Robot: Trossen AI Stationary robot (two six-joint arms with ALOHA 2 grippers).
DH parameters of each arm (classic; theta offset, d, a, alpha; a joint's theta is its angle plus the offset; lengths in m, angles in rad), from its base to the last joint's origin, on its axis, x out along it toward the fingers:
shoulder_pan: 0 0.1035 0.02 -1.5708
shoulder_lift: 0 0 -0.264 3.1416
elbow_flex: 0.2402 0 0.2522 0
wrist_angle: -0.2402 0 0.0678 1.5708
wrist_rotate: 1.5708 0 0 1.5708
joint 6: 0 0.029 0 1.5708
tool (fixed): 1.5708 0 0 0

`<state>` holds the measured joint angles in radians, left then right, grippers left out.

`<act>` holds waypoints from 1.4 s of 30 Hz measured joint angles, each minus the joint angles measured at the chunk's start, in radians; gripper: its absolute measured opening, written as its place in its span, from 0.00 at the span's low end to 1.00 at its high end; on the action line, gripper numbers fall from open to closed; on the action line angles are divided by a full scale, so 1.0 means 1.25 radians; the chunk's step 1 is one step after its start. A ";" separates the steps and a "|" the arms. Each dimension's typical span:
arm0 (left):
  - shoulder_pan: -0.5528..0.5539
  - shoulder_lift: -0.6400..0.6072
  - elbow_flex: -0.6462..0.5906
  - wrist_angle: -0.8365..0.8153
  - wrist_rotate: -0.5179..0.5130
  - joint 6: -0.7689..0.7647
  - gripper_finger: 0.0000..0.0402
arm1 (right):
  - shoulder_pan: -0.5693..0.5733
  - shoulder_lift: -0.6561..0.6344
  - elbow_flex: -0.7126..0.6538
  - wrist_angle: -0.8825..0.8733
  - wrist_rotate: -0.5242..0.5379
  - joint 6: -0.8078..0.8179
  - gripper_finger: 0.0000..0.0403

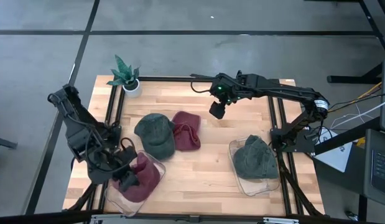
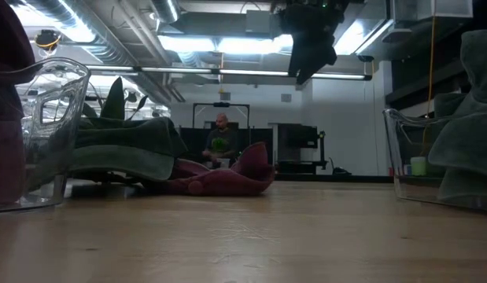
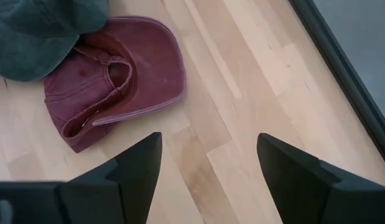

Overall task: Pick & Place hat
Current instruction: Put the top red cap into the left transparent bin

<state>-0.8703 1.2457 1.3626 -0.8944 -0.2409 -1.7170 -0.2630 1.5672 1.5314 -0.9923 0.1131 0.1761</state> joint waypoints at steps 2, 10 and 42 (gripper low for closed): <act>0.000 0.003 0.000 -0.028 -0.012 -0.033 0.04 | 0.000 0.008 0.000 0.006 0.000 0.000 0.65; 0.001 0.009 0.000 -0.137 -0.068 -0.146 0.04 | 0.000 0.061 0.000 0.002 0.000 -0.003 0.65; 0.000 0.157 0.000 -0.321 0.014 -0.249 0.04 | 0.000 0.086 0.000 0.006 0.000 -0.022 0.65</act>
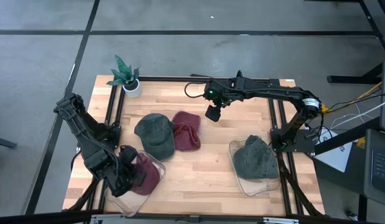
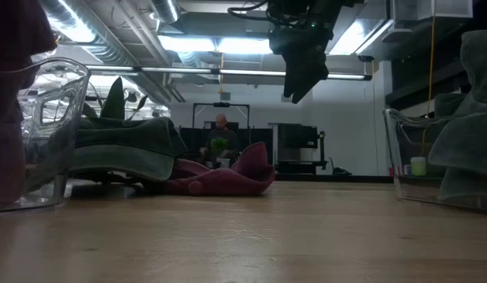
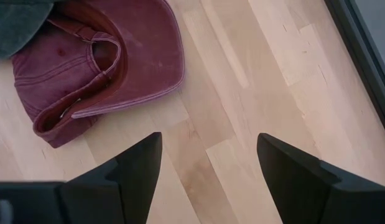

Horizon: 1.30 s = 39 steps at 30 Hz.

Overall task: Pick & Place hat
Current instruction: Put the top red cap into the left transparent bin, then put the green cap into the right transparent bin

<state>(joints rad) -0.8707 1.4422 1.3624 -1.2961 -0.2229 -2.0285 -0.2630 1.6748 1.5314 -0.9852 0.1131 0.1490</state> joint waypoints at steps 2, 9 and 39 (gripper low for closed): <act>0.000 0.000 0.000 -0.004 0.026 0.023 0.05 | 0.000 0.000 0.000 0.000 0.000 0.000 0.65; 0.004 0.000 0.000 -0.005 0.035 0.094 0.15 | 0.000 -0.001 0.000 0.000 0.000 0.000 0.65; 0.020 -0.212 0.000 -0.048 -0.331 0.204 0.60 | 0.017 -0.001 -0.001 0.030 -0.008 -0.039 0.65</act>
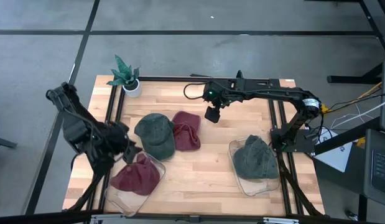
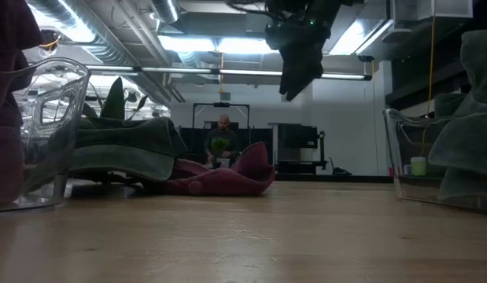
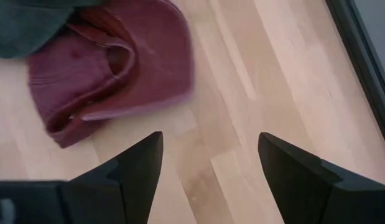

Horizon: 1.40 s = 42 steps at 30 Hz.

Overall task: Pick & Place hat
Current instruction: Put the green cap into the right transparent bin

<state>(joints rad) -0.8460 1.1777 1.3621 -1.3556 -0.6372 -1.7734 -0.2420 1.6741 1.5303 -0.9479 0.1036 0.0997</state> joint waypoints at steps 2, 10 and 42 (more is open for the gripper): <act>0.021 -0.017 0.000 -0.014 -0.027 0.039 0.60 | 0.010 0.000 0.000 0.018 -0.001 -0.019 0.65; 0.203 -0.002 0.000 -0.067 0.012 0.416 0.60 | 0.056 0.000 0.000 0.069 -0.002 -0.121 0.65; 0.454 0.155 -0.298 0.207 -0.016 1.005 0.60 | 0.084 0.000 0.000 0.100 0.000 -0.110 0.65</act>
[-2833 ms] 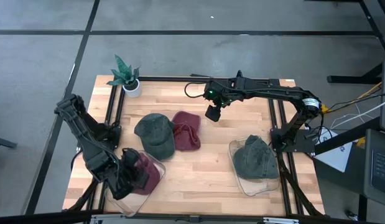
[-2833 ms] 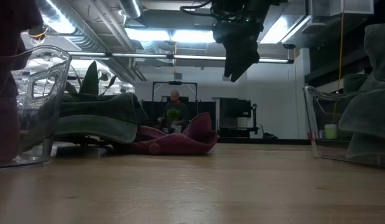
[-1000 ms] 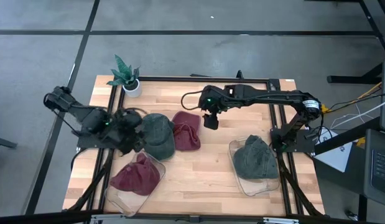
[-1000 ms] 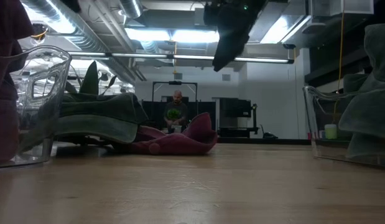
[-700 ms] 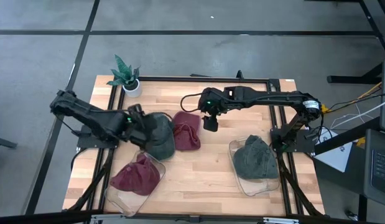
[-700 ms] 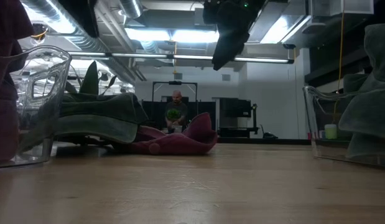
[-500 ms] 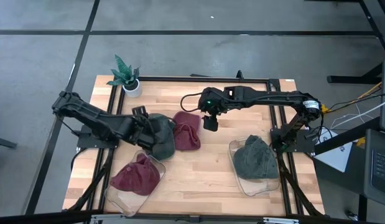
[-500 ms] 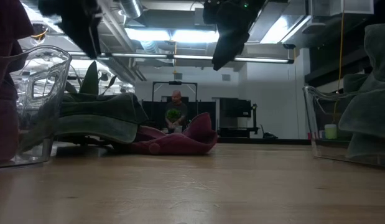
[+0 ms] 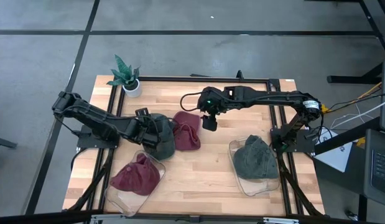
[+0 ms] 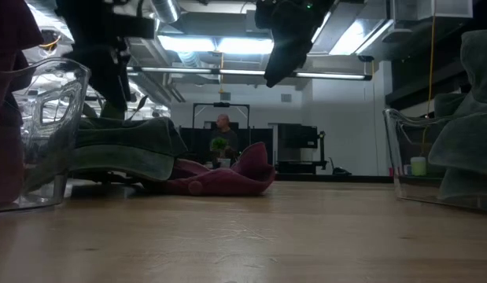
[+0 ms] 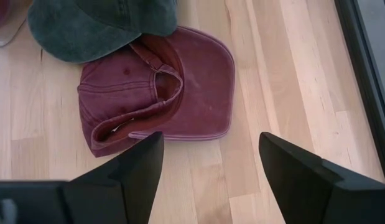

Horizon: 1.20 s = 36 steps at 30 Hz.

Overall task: Pick & Place hat
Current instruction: Put the green cap into the right transparent bin

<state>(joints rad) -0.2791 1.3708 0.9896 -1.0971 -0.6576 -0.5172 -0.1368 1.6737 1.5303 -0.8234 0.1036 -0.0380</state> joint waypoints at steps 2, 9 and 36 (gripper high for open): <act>0.016 0.000 -0.020 0.015 0.002 0.000 0.60 | 0.000 0.000 0.000 0.000 0.000 0.000 0.65; 0.075 0.000 -0.079 0.099 0.062 0.068 0.60 | 0.000 0.000 0.000 0.000 -0.001 0.001 0.65; 0.293 0.000 -0.087 0.167 0.171 0.222 0.30 | 0.000 0.000 0.000 -0.005 -0.001 0.002 0.65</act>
<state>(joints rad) 0.0870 1.3705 0.8806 -0.8886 -0.4435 -0.2393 -0.1371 1.6737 1.5303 -0.8295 0.1020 -0.0349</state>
